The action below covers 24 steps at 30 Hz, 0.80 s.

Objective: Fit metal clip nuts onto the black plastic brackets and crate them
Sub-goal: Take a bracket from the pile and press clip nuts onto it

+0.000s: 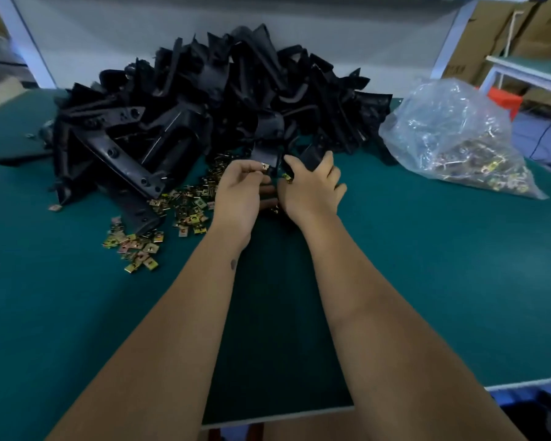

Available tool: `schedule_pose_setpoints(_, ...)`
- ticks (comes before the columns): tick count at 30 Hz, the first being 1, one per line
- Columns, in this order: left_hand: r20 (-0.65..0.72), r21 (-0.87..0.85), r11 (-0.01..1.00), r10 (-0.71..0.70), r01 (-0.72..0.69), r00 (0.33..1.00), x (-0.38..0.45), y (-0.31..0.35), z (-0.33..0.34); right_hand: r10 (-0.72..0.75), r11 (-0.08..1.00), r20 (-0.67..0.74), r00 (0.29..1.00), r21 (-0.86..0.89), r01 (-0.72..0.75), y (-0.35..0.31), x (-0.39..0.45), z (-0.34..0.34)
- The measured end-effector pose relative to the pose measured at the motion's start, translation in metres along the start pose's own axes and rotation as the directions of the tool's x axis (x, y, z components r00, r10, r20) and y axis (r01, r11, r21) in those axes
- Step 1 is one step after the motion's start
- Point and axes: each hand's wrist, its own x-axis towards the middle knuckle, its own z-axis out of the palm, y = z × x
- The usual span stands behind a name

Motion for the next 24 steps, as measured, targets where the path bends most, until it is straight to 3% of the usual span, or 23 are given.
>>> schedule_pose_setpoints(3, -0.007, 0.000, 1.000, -0.002, 0.002, 1.000, 0.008, 0.002, 0.001, 0.145, 0.988, 0.046, 0.988, -0.065, -0.142, 0.001, 0.009, -0.001)
schedule_pose_setpoints(5, -0.002, -0.024, 1.000, 0.001, -0.001, 1.000, 0.011, 0.003, 0.000, 0.180, 0.983, 0.005, 0.984, -0.038, -0.180, 0.000, 0.012, -0.002)
schedule_pose_setpoints(9, -0.004, -0.091, 0.996, -0.022, 0.021, 1.000, 0.011, 0.003, -0.002, 0.209, 0.923, -0.220, 0.953, 0.368, -0.117, 0.005, 0.009, -0.010)
schedule_pose_setpoints(12, 0.003, -0.137, 0.989, -0.052, 0.052, 0.999, 0.010, 0.005, -0.005, 0.361, 0.730, -0.317, 0.877, 0.681, -0.054, 0.011, 0.005, -0.019)
schedule_pose_setpoints(15, 0.017, -0.155, 0.985, -0.078, 0.079, 0.997, 0.011, 0.006, -0.008, 0.518, 0.524, -0.342, 0.784, 0.851, 0.025, 0.020, 0.003, -0.024)
schedule_pose_setpoints(19, 0.045, -0.209, 0.973, -0.093, 0.100, 0.995, 0.011, 0.008, -0.009, 0.520, 0.267, -0.224, 0.824, 0.959, 0.092, 0.020, -0.003, -0.026)
schedule_pose_setpoints(21, 0.047, -0.236, 0.967, -0.090, 0.098, 0.995, 0.011, 0.009, -0.009, 0.481, 0.260, -0.195, 0.855, 0.963, 0.073, 0.015, -0.006, -0.024)
schedule_pose_setpoints(24, 0.048, -0.223, 0.971, -0.080, 0.089, 0.996, 0.009, 0.009, -0.009, 0.393, 0.432, -0.302, 0.869, 0.894, 0.115, 0.006, -0.010, -0.022)
